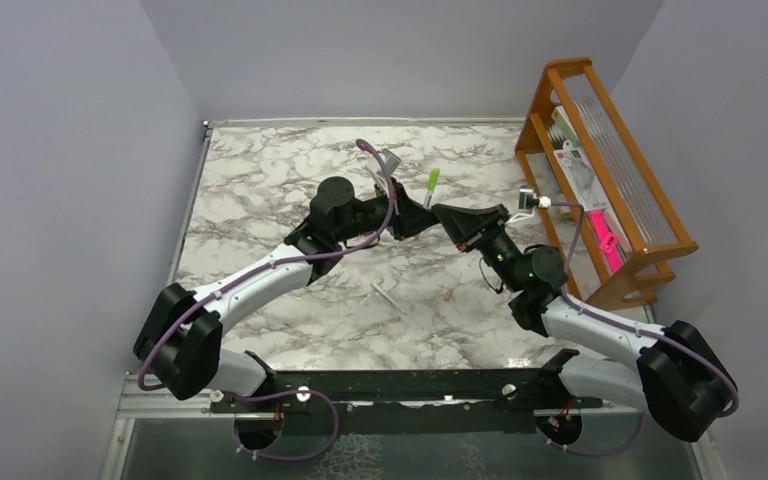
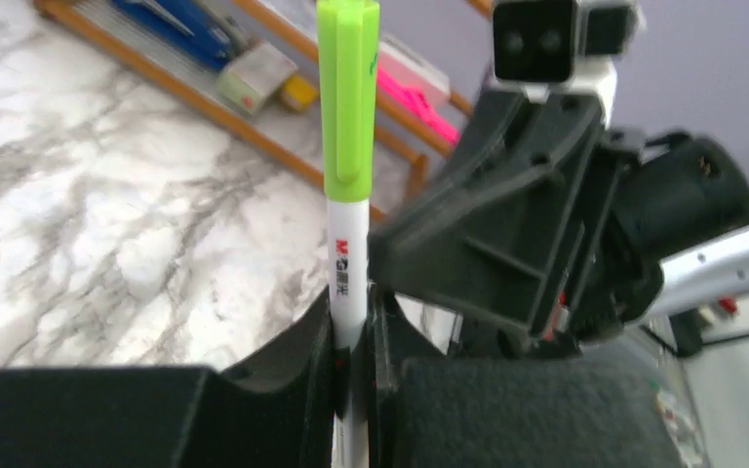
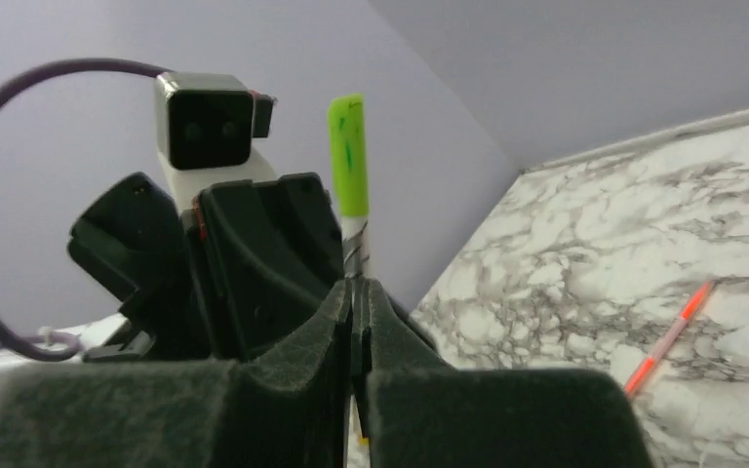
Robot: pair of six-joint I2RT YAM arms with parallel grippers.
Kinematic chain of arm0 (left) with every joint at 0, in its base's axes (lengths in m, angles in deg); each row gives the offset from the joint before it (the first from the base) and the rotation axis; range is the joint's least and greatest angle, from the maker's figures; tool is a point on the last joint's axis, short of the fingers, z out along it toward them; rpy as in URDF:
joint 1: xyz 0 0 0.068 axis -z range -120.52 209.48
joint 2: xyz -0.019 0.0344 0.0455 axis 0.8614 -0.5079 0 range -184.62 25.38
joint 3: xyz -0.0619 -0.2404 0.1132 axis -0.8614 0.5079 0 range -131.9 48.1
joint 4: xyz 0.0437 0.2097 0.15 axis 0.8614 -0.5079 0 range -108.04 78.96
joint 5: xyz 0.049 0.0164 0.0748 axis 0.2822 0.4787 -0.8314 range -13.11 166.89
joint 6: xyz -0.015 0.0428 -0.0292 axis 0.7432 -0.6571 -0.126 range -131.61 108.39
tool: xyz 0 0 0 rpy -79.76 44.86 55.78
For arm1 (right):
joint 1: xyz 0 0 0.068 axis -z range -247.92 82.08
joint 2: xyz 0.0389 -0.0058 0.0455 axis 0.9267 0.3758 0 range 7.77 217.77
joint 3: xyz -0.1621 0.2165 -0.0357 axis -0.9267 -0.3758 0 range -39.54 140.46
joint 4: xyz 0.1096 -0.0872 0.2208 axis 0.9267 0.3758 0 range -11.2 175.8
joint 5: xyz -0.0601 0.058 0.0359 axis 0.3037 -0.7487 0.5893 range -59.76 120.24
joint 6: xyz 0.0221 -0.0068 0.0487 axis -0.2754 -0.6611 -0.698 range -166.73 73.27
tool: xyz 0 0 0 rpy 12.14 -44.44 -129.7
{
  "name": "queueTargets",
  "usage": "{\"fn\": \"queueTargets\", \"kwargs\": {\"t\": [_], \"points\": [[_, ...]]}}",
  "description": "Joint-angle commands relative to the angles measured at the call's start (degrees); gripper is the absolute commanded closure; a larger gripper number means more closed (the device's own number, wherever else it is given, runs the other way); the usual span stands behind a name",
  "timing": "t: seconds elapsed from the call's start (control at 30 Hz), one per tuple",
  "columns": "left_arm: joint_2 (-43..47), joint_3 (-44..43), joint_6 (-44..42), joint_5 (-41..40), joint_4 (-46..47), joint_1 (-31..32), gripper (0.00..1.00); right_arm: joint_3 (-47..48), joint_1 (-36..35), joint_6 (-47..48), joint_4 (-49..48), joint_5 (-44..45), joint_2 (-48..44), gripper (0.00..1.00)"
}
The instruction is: Insert the pens into the pen caps
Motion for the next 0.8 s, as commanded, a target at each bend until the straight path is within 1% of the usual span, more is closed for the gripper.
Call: {"fn": "queueTargets", "kwargs": {"t": [0.0, 0.17, 0.3, 0.33, 0.4, 0.43, 0.5, 0.53, 0.57, 0.67, 0.77], "points": [[1.55, -8.42, -1.22, -10.54, 23.82, -2.06, 1.0, -4.91, -3.62, -0.57, 17.55, -19.62, 2.09, 0.99], [1.89, -7.21, -1.66, -9.41, 23.82, -2.12, 1.0, -4.93, -3.56, -0.23, 17.86, -17.71, 0.66, 0.99], [2.7, -4.88, -2.29, -8.43, 23.82, -2.11, 1.0, -4.13, -3.56, 1.18, 19.34, -14.54, -2.64, 0.99], [3.07, -4.26, -2.68, -8.06, 23.83, -2.11, 1.0, -3.58, -3.55, 1.88, 20.92, -13.09, -3.91, 0.99], [3.91, -2.64, -4.07, -6.58, 23.88, -2.12, 1.0, -1.33, -3.55, 5.03, 27.38, -9.0, -7.18, 0.99], [4.39, -1.89, -4.96, -5.49, 23.84, -2.06, 1.0, 0.46, -3.55, 6.79, 31.82, -6.6, -8.99, 0.96], [5.3, -0.12, -6.98, -3.05, 23.87, -2.12, 1.0, 3.82, -3.55, 10.93, 38.63, -1.55, -12.16, 0.73], [5.59, 0.59, -7.62, -1.87, 23.83, -2.08, 1.0, 5.51, -3.55, 13.19, 41.09, 0.66, -13.7, 0.64], [5.9, 1.44, -8.16, -0.71, 23.75, -2.11, 1.0, 7.06, -3.55, 15.52, 42.72, 2.3, -15.05, 0.58], [6.05, 2.89, -9.02, 3.1, 23.65, -2.08, 1.0, 11.73, -3.49, 21.18, 44.97, 4.27, -17.44, 0.51], [6.18, 3.72, -9.31, 4.61, 23.69, -2.13, 1.0, 16.62, -3.5, 24.58, 46.52, 4.63, -17.67, 0.48]]}}
